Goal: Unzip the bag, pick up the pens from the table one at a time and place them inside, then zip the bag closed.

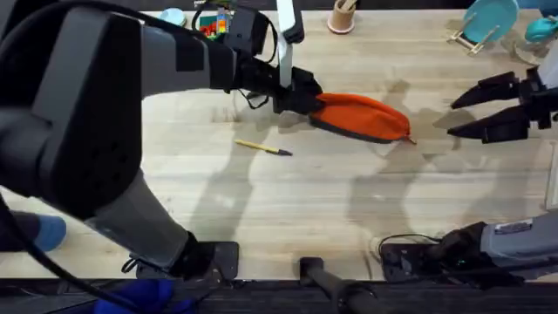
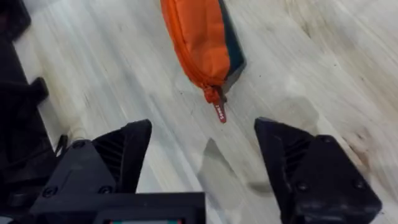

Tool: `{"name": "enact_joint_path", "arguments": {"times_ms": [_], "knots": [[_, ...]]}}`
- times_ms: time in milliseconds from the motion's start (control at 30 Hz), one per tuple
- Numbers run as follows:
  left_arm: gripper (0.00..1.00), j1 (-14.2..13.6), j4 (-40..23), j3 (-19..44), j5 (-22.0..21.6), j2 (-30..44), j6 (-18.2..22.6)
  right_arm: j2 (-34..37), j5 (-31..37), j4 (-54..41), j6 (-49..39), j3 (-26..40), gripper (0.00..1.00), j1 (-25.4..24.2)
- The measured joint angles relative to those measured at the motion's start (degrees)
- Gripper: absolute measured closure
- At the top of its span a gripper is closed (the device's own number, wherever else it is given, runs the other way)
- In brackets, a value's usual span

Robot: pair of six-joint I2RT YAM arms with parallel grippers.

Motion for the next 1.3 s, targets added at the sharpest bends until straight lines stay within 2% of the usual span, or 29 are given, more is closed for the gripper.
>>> {"name": "enact_joint_path", "arguments": {"times_ms": [233,467,867,1300], "knots": [[0.958,0.0,-0.01,0.0,0.0,0.0,0.0,0.96,-0.02,3.73,-0.01,-0.86,0.006,2.04],[0.958,0.0,0.0,0.0,-0.01,0.0,0.0,0.96,-0.02,10.21,0.0,-6.26,0.006,4.31],[0.958,0.0,0.0,0.0,-0.01,0.0,0.01,0.99,-1.04,19.64,-0.01,-13.95,0.006,5.02],[0.958,0.0,-0.01,0.0,-0.01,0.0,0.01,0.99,-1.5,27.38,0.14,-17.57,0.006,12.42]]}}
